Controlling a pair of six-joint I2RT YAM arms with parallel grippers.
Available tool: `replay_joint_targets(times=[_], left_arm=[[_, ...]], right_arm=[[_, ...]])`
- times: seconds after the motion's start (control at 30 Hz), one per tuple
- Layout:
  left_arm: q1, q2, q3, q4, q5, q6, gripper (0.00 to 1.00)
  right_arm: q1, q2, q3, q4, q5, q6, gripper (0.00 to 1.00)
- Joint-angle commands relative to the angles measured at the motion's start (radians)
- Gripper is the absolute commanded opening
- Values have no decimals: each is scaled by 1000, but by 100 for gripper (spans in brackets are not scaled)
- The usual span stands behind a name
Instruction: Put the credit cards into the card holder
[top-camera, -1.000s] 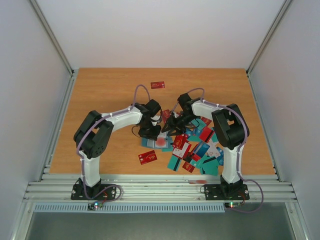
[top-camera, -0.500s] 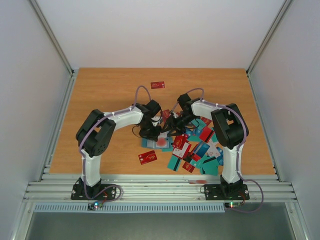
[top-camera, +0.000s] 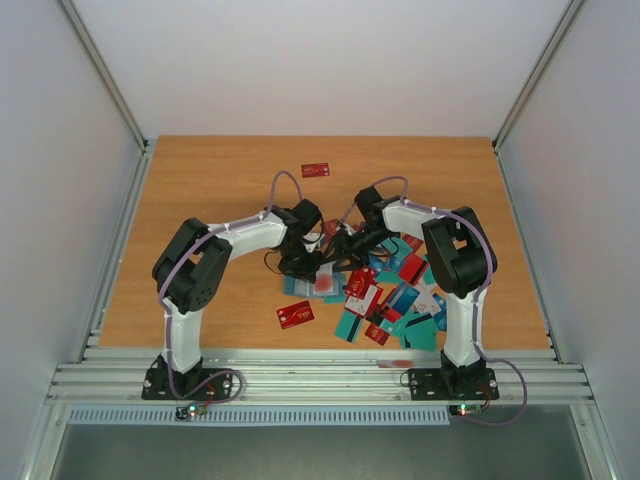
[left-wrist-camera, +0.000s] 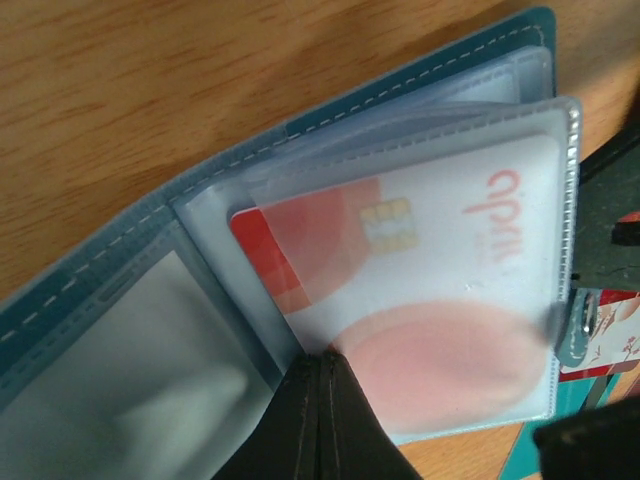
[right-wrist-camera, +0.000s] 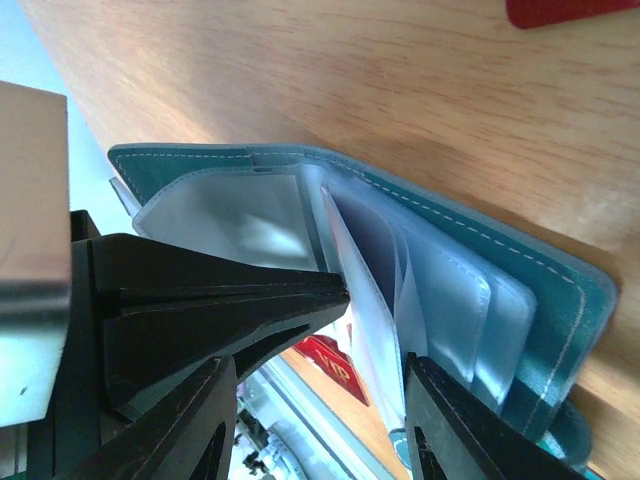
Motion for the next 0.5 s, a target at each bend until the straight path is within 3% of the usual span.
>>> replay_joint_targets(times=[0.0,0.47], left_arm=[[-4,-14,14,8,-4,-15,0],[24,-212,-26,-47,-53,-69,0]], right_arm=[[19,-6,8,27,-64,-11,47],[64,16,78,-1,-76,14,47]])
